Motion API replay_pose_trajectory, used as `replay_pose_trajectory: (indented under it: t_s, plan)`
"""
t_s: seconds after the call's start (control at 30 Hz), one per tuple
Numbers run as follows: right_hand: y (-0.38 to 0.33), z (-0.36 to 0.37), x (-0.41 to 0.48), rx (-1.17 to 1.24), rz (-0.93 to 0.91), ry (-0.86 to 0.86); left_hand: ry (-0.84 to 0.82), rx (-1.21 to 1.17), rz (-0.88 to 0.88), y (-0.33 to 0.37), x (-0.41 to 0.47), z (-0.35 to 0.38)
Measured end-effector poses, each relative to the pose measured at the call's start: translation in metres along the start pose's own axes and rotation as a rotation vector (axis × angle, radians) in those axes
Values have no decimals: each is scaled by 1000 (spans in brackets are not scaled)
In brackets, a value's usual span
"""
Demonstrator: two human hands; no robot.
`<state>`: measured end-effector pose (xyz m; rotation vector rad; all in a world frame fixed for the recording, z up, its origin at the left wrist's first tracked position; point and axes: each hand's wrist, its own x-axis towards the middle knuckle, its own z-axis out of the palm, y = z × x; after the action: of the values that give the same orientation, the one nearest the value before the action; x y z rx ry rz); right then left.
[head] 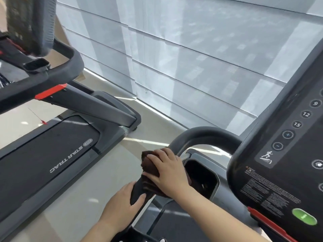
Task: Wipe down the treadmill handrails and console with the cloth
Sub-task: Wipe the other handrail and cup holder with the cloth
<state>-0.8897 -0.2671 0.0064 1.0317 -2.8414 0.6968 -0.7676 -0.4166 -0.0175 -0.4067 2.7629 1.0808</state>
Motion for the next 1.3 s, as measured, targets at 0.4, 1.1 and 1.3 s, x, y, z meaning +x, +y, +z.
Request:
replay_pose_trajectory:
  t_s: [0.4, 1.1, 1.3]
  plan:
    - [-20, 10, -14, -53, 14, 31, -28, -46, -10, -8, -21, -11]
    - [-181, 64, -78, -91, 281, 76, -49, -98, 31, -111, -174, -50]
    - [-192, 67, -85, -15, 350, 148, -56, -87, 45, -112, -173, -50]
